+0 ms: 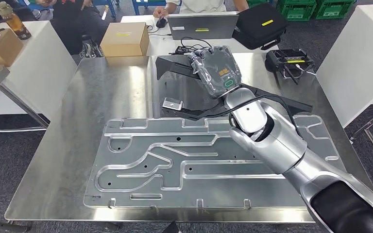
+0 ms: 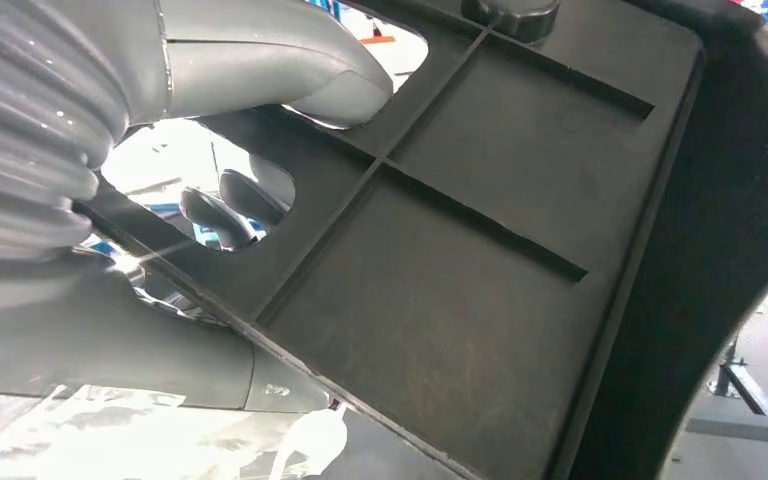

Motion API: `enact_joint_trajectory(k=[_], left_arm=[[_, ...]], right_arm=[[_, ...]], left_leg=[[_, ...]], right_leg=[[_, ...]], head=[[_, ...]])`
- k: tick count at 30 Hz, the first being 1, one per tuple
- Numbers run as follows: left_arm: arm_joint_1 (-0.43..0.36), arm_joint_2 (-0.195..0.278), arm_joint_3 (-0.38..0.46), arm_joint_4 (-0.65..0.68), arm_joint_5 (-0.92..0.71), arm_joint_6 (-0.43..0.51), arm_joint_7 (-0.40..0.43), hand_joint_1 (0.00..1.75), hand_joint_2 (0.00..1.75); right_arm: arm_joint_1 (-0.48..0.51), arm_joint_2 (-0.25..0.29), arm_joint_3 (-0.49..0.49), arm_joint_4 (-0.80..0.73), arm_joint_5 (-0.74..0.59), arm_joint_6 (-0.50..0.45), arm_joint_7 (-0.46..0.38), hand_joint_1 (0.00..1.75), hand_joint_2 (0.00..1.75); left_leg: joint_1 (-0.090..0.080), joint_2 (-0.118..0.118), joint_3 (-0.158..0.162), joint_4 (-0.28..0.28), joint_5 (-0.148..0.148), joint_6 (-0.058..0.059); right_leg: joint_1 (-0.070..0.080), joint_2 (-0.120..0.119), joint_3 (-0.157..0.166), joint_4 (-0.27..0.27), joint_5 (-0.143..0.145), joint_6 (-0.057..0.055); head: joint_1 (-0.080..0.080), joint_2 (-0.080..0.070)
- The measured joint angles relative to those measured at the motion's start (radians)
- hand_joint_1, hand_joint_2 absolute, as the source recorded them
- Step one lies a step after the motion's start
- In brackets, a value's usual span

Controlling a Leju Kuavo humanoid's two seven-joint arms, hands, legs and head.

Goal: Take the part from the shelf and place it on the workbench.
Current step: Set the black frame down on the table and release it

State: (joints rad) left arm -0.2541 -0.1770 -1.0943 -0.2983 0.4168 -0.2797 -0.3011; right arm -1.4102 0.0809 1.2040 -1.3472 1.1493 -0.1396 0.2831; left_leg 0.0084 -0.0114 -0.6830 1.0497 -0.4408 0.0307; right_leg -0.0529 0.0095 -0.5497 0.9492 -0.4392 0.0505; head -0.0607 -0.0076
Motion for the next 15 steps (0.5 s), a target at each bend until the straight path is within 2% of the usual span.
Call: enact_joint_trajectory(k=[1,2,3,5,7,8,10,11,12,13,15], left_arm=[[0.004,0.001,-0.003,0.0,-0.002,-0.001,-0.002,0.0,1.75],[0.01,0.002,-0.008,0.0,-0.005,-0.001,-0.006,0.0,1.75],[0.014,0.003,-0.013,0.0,-0.008,-0.001,-0.012,0.0,1.75],[0.018,0.004,-0.024,-0.001,-0.018,0.002,-0.032,0.0,1.75],[0.02,0.004,-0.034,-0.001,-0.022,0.005,-0.056,0.0,1.75],[0.021,0.004,-0.037,-0.001,-0.022,0.005,-0.064,0.0,1.75],[0.023,0.004,-0.042,-0.001,-0.018,0.006,-0.07,0.0,1.75],[0.023,0.004,-0.043,-0.001,-0.015,0.007,-0.071,0.0,1.75],[0.023,0.004,-0.044,-0.001,-0.012,0.008,-0.072,0.0,1.75],[0.023,0.004,-0.045,-0.001,-0.01,0.011,-0.074,0.0,1.75],[0.022,0.004,-0.045,-0.001,-0.012,0.031,-0.087,0.0,1.75]], right_arm=[[0.0,0.001,0.001,0.002,0.0,0.0,0.0,1.75,1.75],[-0.002,0.001,0.002,0.003,0.0,0.0,-0.001,1.75,1.75],[-0.003,0.002,0.003,0.004,0.0,0.0,-0.002,1.75,1.75],[-0.008,0.003,0.004,0.006,0.001,0.001,-0.003,1.75,1.75],[-0.01,0.002,0.003,0.006,0.0,0.003,-0.004,1.75,1.75],[-0.009,0.002,0.003,0.006,0.0,0.004,-0.004,1.75,1.75],[-0.001,0.0,0.005,0.006,0.001,0.005,-0.004,1.75,1.75],[0.005,-0.002,0.006,0.007,0.001,0.006,-0.005,1.75,1.75],[0.01,-0.003,0.008,0.008,0.001,0.007,-0.005,1.75,1.75],[0.013,-0.004,0.009,0.009,0.001,0.008,-0.005,1.75,1.75],[0.012,-0.004,0.01,0.009,0.0,0.011,-0.006,1.75,1.75]], left_leg=[[-0.001,0.002,0.01,-0.061,0.06,0.0],[-0.004,0.003,0.018,-0.102,0.108,0.003],[-0.008,0.003,0.021,-0.118,0.13,0.007],[-0.013,0.002,0.029,-0.116,0.124,0.017],[-0.012,0.002,0.038,-0.124,0.118,0.03],[-0.011,0.002,0.043,-0.128,0.116,0.037],[-0.018,0.002,0.047,-0.128,0.111,0.049],[-0.021,0.0,0.049,-0.127,0.109,0.052],[-0.024,-0.001,0.051,-0.127,0.108,0.053],[-0.027,-0.003,0.053,-0.125,0.107,0.054],[-0.031,-0.005,0.053,-0.114,0.104,0.052]], right_leg=[[-0.001,0.001,0.012,-0.001,-0.01,0.006],[-0.001,0.003,0.021,-0.002,-0.018,0.014],[-0.002,0.006,0.026,-0.004,-0.024,0.022],[-0.004,0.007,0.034,-0.011,-0.035,0.036],[-0.004,0.002,0.02,0.024,-0.062,0.04],[-0.001,0.0,-0.006,0.078,-0.089,0.039],[0.007,-0.003,-0.088,0.229,-0.15,0.037],[0.01,-0.003,-0.123,0.285,-0.165,0.037],[0.012,-0.003,-0.142,0.306,-0.159,0.035],[0.014,-0.003,-0.14,0.287,-0.134,0.032],[0.016,-0.003,-0.088,0.161,-0.061,0.023]], head=[[0.0,0.0],[0.0,0.0],[0.0,0.0],[0.0,0.0],[0.001,0.0],[0.001,0.0],[0.002,0.0],[0.001,0.0],[0.001,0.0],[0.001,0.0],[0.001,0.0]])
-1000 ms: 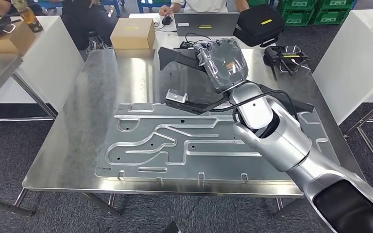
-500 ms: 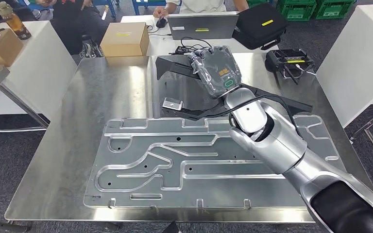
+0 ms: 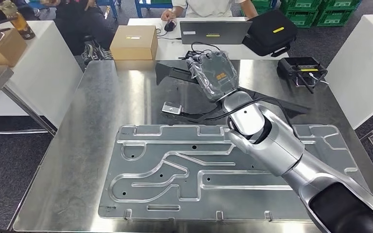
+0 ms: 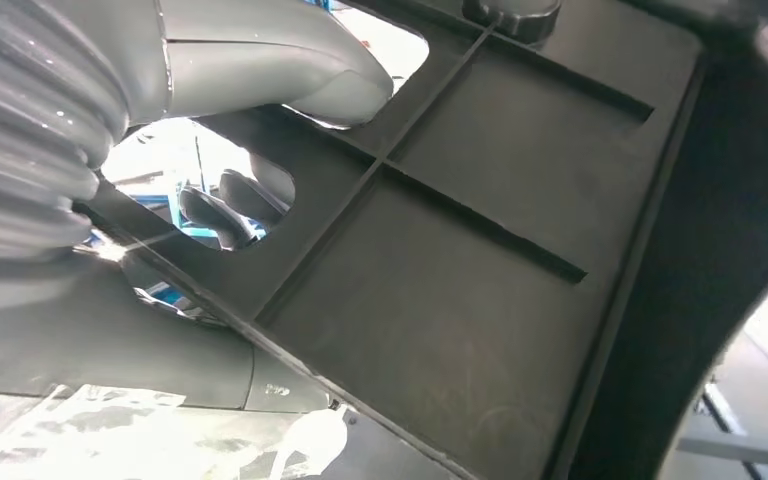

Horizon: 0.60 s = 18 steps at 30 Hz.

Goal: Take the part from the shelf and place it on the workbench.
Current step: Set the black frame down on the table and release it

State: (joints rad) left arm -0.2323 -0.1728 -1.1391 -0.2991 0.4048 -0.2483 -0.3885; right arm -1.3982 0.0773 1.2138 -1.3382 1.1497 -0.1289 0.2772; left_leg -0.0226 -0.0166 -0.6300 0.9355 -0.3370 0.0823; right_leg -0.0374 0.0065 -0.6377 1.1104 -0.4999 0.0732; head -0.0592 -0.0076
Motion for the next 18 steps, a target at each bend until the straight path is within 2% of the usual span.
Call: enact_joint_trajectory(k=[1,2,4,6,8,10,11,12,13,14,16,17,18], left_arm=[[-0.001,0.0,0.0,0.0,-0.006,0.019,-0.01,0.0,1.75],[-0.002,0.0,0.0,0.0,-0.016,0.045,-0.021,0.0,1.75],[-0.006,0.0,0.0,0.0,-0.048,0.109,-0.038,0.0,1.75],[-0.009,0.002,0.0,0.0,-0.083,0.169,-0.045,0.0,0.87],[-0.009,0.003,0.0,0.0,-0.093,0.197,-0.037,0.0,0.0],[-0.008,0.003,0.0,0.0,-0.084,0.184,-0.025,0.0,0.0],[-0.008,0.003,0.0,0.0,-0.078,0.163,-0.019,0.0,0.0],[-0.007,0.003,0.0,0.0,-0.073,0.139,-0.014,0.0,0.0],[-0.008,0.004,0.0,0.0,-0.068,0.113,-0.009,0.0,0.0],[-0.008,0.004,0.0,0.0,-0.066,0.093,-0.006,0.0,0.0],[-0.008,0.004,-0.001,0.0,-0.064,0.07,-0.002,0.0,0.0],[-0.008,0.005,-0.002,0.0,-0.063,0.063,0.0,0.0,0.0],[-0.008,0.005,-0.002,0.0,-0.062,0.057,0.001,0.0,0.0]], right_arm=[[-0.003,0.0,0.0,0.0,0.0,0.003,-0.001,1.31,1.31],[-0.005,0.001,0.0,-0.001,0.0,0.006,-0.002,0.87,0.87],[-0.008,0.001,0.0,-0.002,0.0,0.012,-0.004,0.0,0.0],[-0.01,0.001,0.0,-0.006,0.0,0.019,-0.004,0.0,0.0],[-0.012,0.001,0.0,-0.01,0.0,0.026,-0.005,0.0,0.0],[-0.012,0.001,0.001,-0.012,0.0,0.031,-0.005,0.0,0.0],[-0.011,0.001,0.002,-0.013,0.0,0.032,-0.005,0.0,0.0],[-0.01,0.001,0.003,-0.013,0.0,0.032,-0.006,0.0,0.0],[-0.009,0.001,0.004,-0.013,0.0,0.032,-0.006,0.0,0.0],[-0.009,0.001,0.005,-0.013,0.0,0.032,-0.006,0.0,0.0],[-0.011,0.001,0.005,-0.014,-0.001,0.031,-0.007,0.0,0.0],[-0.013,0.001,0.005,-0.015,-0.001,0.031,-0.006,0.0,0.0],[-0.013,0.001,0.005,-0.015,-0.001,0.031,-0.006,0.0,0.0]], left_leg=[[-0.004,-0.002,-0.003,0.01,-0.005,-0.003],[-0.006,-0.003,-0.006,0.019,-0.01,-0.007],[-0.011,-0.005,-0.01,0.028,-0.019,-0.014],[-0.007,-0.004,-0.014,0.037,-0.025,-0.022],[0.001,-0.001,-0.041,0.102,-0.065,-0.037],[0.013,0.002,-0.1,0.235,-0.132,-0.056],[0.02,0.003,-0.127,0.294,-0.153,-0.063],[0.025,0.005,-0.141,0.324,-0.159,-0.068],[0.028,0.007,-0.137,0.315,-0.147,-0.07],[0.03,0.009,-0.111,0.262,-0.118,-0.07],[0.03,0.01,-0.037,0.117,-0.057,-0.065],[0.026,0.01,-0.011,0.063,-0.039,-0.06],[0.022,0.01,0.001,0.038,-0.034,-0.054]], right_leg=[[0.001,0.0,0.028,-0.061,0.026,-0.005],[0.003,0.0,0.048,-0.101,0.041,-0.011],[0.007,0.0,0.057,-0.12,0.047,-0.022],[0.004,-0.001,0.057,-0.122,0.053,-0.033],[-0.001,-0.002,0.057,-0.123,0.059,-0.04],[-0.002,-0.002,0.056,-0.123,0.059,-0.041],[-0.002,-0.002,0.056,-0.122,0.059,-0.041],[-0.003,-0.003,0.056,-0.122,0.058,-0.041],[-0.004,-0.003,0.057,-0.122,0.058,-0.04],[-0.005,-0.003,0.058,-0.122,0.057,-0.038],[-0.006,-0.002,0.061,-0.123,0.054,-0.032],[-0.006,-0.001,0.062,-0.125,0.053,-0.028],[-0.007,-0.001,0.061,-0.127,0.053,-0.022]], head=[[0.0,0.0],[0.0,0.0],[-0.001,0.0],[-0.001,0.0],[-0.001,0.0],[-0.001,0.0],[-0.001,0.0],[-0.001,0.0],[-0.001,0.0],[-0.001,0.0],[-0.001,0.0],[-0.001,0.0],[-0.001,0.0]])
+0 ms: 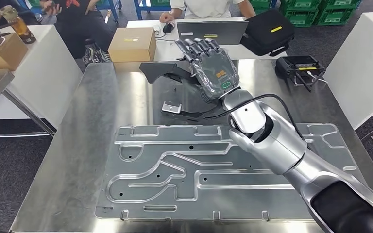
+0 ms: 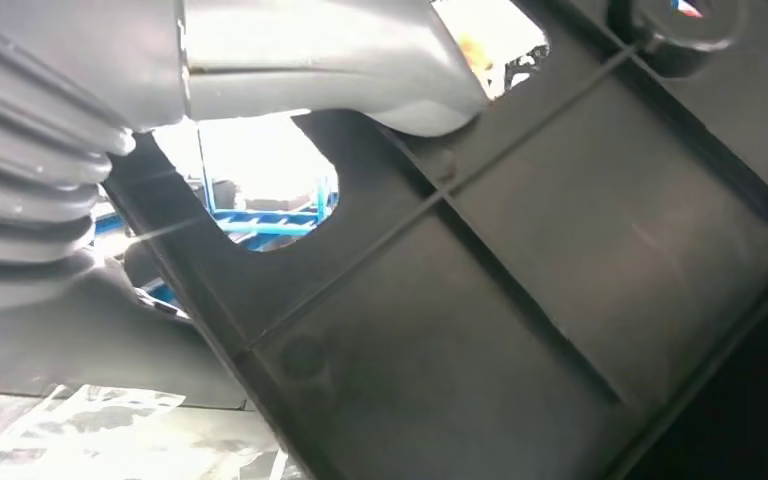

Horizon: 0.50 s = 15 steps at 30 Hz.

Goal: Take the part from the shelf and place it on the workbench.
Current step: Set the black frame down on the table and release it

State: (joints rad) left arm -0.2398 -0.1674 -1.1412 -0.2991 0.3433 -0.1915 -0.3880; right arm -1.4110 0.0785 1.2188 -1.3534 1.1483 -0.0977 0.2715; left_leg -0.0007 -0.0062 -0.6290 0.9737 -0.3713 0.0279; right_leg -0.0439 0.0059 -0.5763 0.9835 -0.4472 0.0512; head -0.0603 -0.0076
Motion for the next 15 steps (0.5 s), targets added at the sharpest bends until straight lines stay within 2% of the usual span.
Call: enact_joint_trajectory(k=[2,4,5,6,8,9,10,11,13,14,15], left_arm=[[0.001,0.001,0.0,0.0,0.003,-0.008,0.003,0.0,0.0],[0.002,0.0,0.0,0.0,0.006,-0.013,0.008,0.0,0.0],[0.002,0.0,0.0,0.0,0.007,-0.015,0.012,0.0,0.0],[0.003,0.0,0.0,0.0,0.009,-0.018,0.016,0.0,0.0],[0.003,0.0,0.0,0.0,0.014,-0.024,0.024,0.0,0.0],[0.003,0.0,0.0,0.0,0.016,-0.026,0.027,0.0,0.0],[0.003,0.0,0.0,0.0,0.02,-0.028,0.031,0.0,0.0],[0.003,0.0,0.0,0.0,0.024,-0.031,0.038,0.0,0.0],[0.004,0.0,0.0,0.0,0.032,-0.037,0.055,0.0,0.0],[0.004,0.001,0.0,0.0,0.035,-0.038,0.061,0.0,0.0],[0.004,0.001,0.0,0.0,0.038,-0.037,0.065,0.0,0.0]], right_arm=[[0.001,-0.001,0.0,0.0,-0.001,0.0,0.001,0.0,0.0],[0.002,-0.003,0.0,-0.002,-0.001,0.0,0.001,0.0,0.0],[0.002,-0.004,-0.001,-0.003,-0.001,0.0,0.002,0.0,0.0],[0.003,-0.006,-0.001,-0.004,-0.001,0.0,0.003,0.0,0.0],[0.008,-0.009,-0.001,-0.005,-0.001,0.0,0.003,0.0,0.0],[0.012,-0.012,0.0,-0.005,-0.001,0.0,0.004,0.0,0.0],[0.015,-0.014,0.0,-0.005,-0.001,0.0,0.004,0.0,0.0],[0.017,-0.015,0.0,-0.005,-0.001,0.0,0.004,0.0,0.0],[0.017,-0.016,0.0,-0.005,-0.001,0.0,0.004,0.0,0.0],[0.016,-0.016,0.0,-0.005,-0.001,0.0,0.004,0.0,0.0],[0.016,-0.017,-0.001,-0.006,-0.001,0.002,0.004,0.0,0.0]], left_leg=[[-0.008,0.0,0.003,-0.008,-0.002,0.012],[-0.007,0.0,0.015,-0.022,0.003,0.026],[-0.006,0.0,0.022,-0.029,0.006,0.035],[-0.005,0.0,0.027,-0.034,0.008,0.041],[-0.008,0.0,0.028,-0.034,0.008,0.049],[-0.01,-0.001,0.028,-0.034,0.008,0.05],[-0.011,-0.002,0.028,-0.033,0.008,0.05],[-0.011,-0.003,0.027,-0.031,0.007,0.049],[-0.013,-0.004,0.023,-0.019,0.003,0.044],[-0.015,-0.005,0.02,-0.011,-0.002,0.039],[-0.017,-0.005,0.018,-0.005,-0.008,0.034]], right_leg=[[-0.002,0.001,0.003,-0.007,0.0,0.014],[-0.004,-0.001,0.003,0.004,-0.01,0.025],[-0.003,-0.001,-0.01,0.036,-0.029,0.026],[-0.002,-0.002,-0.037,0.091,-0.057,0.024],[0.004,-0.002,-0.109,0.224,-0.112,0.021],[0.006,-0.002,-0.133,0.264,-0.12,0.021],[0.007,-0.002,-0.14,0.268,-0.11,0.021],[0.007,-0.002,-0.124,0.232,-0.085,0.022],[0.005,-0.003,-0.059,0.101,-0.026,0.023],[0.004,-0.002,-0.032,0.05,-0.007,0.02],[0.004,-0.002,-0.016,0.021,0.002,0.016]], head=[[0.0,0.0],[0.0,0.0],[0.0,0.0],[0.0,0.0],[0.001,0.0],[0.0,0.0],[0.001,0.0],[0.0,0.0],[0.001,0.0],[0.0,0.0],[0.0,0.0]])
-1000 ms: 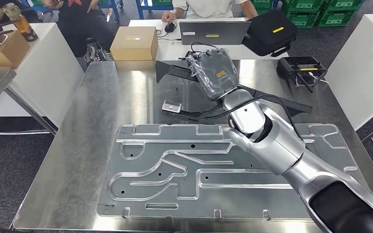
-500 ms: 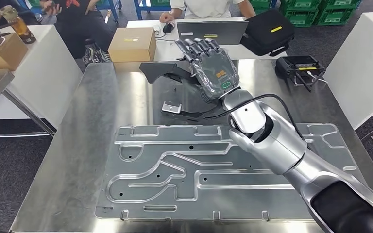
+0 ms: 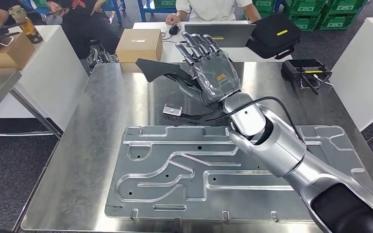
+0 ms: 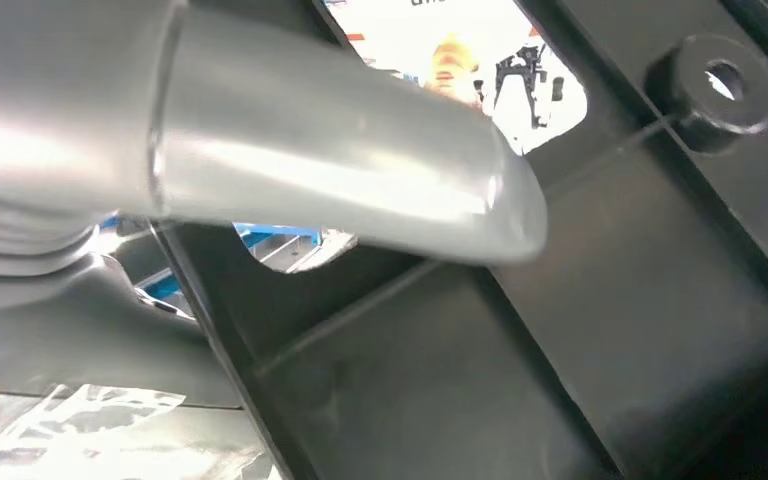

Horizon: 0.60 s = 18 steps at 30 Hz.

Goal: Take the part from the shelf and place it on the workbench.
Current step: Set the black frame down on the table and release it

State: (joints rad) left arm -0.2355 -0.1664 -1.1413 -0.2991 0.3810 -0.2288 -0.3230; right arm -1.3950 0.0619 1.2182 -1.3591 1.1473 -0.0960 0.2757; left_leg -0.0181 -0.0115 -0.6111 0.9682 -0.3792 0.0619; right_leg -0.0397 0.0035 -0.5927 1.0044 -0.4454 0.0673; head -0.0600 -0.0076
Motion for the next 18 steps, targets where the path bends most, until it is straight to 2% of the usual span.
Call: enact_joint_trajectory(k=[3,5,6,8,9,10,11,13,15,16,18], left_arm=[[0.001,0.002,0.001,0.0,0.009,0.001,-0.001,0.0,0.0],[0.002,0.004,0.002,0.0,0.015,0.001,-0.007,0.0,0.0],[0.002,0.005,0.002,0.0,0.018,0.001,-0.009,0.0,0.0],[0.002,0.005,0.004,0.0,0.021,0.002,-0.011,0.0,0.0],[0.002,0.005,0.005,0.0,0.021,0.002,-0.012,0.0,0.0],[0.002,0.005,0.006,0.0,0.022,0.002,-0.012,0.0,0.0],[0.002,0.005,0.006,0.0,0.022,0.003,-0.012,0.0,0.0],[0.002,0.006,0.006,0.0,0.023,0.004,-0.015,0.0,0.0],[0.003,0.007,0.007,0.0,0.027,0.006,-0.022,0.0,0.0],[0.004,0.007,0.008,0.0,0.03,0.007,-0.025,0.0,0.0],[0.005,0.007,0.01,0.0,0.034,0.009,-0.03,0.0,0.0]], right_arm=[[0.0,-0.005,0.0,0.0,-0.016,0.012,0.013,0.0,0.0],[0.002,-0.009,-0.002,-0.001,-0.043,0.024,0.032,0.0,0.0],[0.003,-0.012,-0.005,-0.001,-0.059,0.029,0.043,0.0,0.0],[0.011,-0.021,-0.01,-0.002,-0.085,0.034,0.058,0.0,0.0],[0.018,-0.026,-0.012,-0.003,-0.095,0.036,0.063,0.0,0.0],[0.025,-0.031,-0.013,-0.003,-0.103,0.037,0.067,0.0,0.0],[0.032,-0.035,-0.014,-0.004,-0.114,0.038,0.074,0.0,0.0],[0.04,-0.042,-0.022,-0.009,-0.151,0.039,0.097,0.0,0.0],[0.05,-0.055,-0.041,-0.017,-0.204,0.036,0.128,0.0,0.0],[0.058,-0.065,-0.052,-0.023,-0.229,0.034,0.14,0.0,0.0],[0.072,-0.081,-0.065,-0.03,-0.259,0.03,0.154,0.0,0.0]], left_leg=[[-0.001,0.0,-0.002,0.004,-0.009,-0.011],[0.004,0.002,-0.018,0.038,-0.032,-0.022],[0.008,0.003,-0.038,0.084,-0.061,-0.029],[0.017,0.004,-0.094,0.217,-0.129,-0.042],[0.02,0.004,-0.114,0.267,-0.149,-0.045],[0.022,0.005,-0.118,0.285,-0.151,-0.047],[0.023,0.005,-0.102,0.262,-0.136,-0.046],[0.022,0.005,-0.029,0.128,-0.082,-0.036],[0.014,0.006,0.027,0.021,-0.048,-0.024],[0.009,0.006,0.036,0.003,-0.045,-0.019],[0.003,0.005,0.036,0.003,-0.043,-0.013]], right_leg=[[0.002,0.0,0.004,-0.01,0.007,-0.02],[-0.001,-0.002,0.002,-0.012,0.013,-0.03],[-0.003,-0.002,0.0,-0.012,0.015,-0.033],[-0.003,-0.003,-0.005,-0.012,0.018,-0.036],[-0.003,-0.003,-0.007,-0.012,0.018,-0.036],[-0.003,-0.003,-0.008,-0.012,0.019,-0.035],[-0.003,-0.003,-0.008,-0.012,0.019,-0.035],[-0.004,-0.003,-0.008,-0.012,0.021,-0.031],[-0.003,-0.002,-0.008,-0.014,0.023,-0.022],[-0.004,-0.003,-0.007,-0.017,0.024,-0.015],[-0.006,-0.004,-0.005,-0.023,0.026,-0.004]], head=[[0.0,0.0],[0.0,0.0],[0.0,0.0],[0.0,0.0],[0.0,0.0],[0.0,0.0],[0.0,0.0],[0.0,0.0],[0.0,0.0],[0.0,0.0],[0.0,0.0]])
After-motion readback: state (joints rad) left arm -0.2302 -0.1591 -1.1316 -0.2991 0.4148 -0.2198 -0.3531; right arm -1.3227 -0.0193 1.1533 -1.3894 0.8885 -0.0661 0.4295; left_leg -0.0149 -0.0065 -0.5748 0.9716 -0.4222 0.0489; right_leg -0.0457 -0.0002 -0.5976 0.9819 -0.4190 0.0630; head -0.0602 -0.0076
